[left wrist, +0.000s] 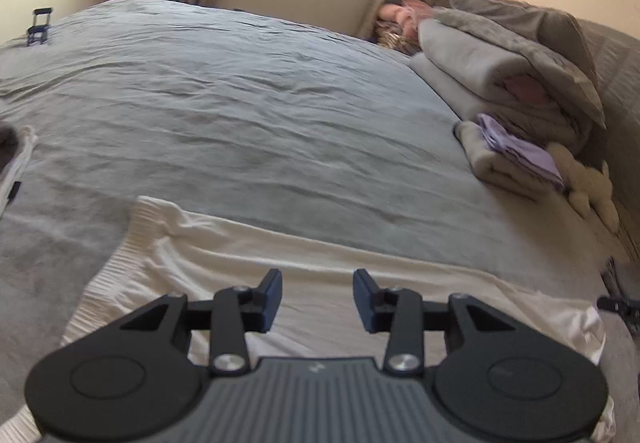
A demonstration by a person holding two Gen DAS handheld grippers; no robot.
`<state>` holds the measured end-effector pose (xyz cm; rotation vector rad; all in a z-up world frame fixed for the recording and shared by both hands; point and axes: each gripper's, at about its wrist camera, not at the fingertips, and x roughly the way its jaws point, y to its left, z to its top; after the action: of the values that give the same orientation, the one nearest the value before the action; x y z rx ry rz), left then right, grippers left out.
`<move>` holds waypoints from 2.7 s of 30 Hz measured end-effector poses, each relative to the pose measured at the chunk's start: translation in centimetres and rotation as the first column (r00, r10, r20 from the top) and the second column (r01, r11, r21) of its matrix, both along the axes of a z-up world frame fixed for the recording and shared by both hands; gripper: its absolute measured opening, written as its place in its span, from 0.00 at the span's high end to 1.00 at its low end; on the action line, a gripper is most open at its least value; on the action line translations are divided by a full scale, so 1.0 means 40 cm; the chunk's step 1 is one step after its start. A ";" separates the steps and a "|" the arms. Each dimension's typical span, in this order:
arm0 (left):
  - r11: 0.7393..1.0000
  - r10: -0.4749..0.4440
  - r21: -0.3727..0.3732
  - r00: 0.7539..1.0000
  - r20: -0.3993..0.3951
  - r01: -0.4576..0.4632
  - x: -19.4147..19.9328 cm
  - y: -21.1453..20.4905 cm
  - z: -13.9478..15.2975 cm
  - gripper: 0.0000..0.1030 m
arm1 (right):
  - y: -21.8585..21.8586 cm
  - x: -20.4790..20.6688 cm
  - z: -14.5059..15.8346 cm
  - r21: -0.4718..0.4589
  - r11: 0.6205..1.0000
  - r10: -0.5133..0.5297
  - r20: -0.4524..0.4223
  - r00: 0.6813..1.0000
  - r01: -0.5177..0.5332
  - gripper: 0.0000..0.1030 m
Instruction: Fold clothes
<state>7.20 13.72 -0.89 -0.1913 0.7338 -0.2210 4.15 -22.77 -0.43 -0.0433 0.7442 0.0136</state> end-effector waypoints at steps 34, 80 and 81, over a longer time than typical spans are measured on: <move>0.986 -0.150 -0.088 0.986 -0.072 0.144 -0.027 -0.154 -0.044 0.59 | 0.147 -0.019 0.002 0.338 0.918 0.238 -0.051 0.970 -0.208 0.96; 0.770 -0.638 -0.091 0.764 -0.090 0.632 -0.224 -0.325 -0.048 0.59 | -0.095 -0.308 0.058 -0.209 0.973 -0.142 -0.212 0.967 0.098 1.00; 0.770 -0.637 -0.091 0.765 -0.090 0.631 -0.224 -0.324 -0.047 0.59 | -0.096 -0.314 0.055 -0.205 0.974 -0.141 -0.223 0.965 0.095 0.99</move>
<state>-1.77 0.76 -2.77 0.0030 0.8934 -0.8927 -8.40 -26.60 1.77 -0.1844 0.9840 -0.1709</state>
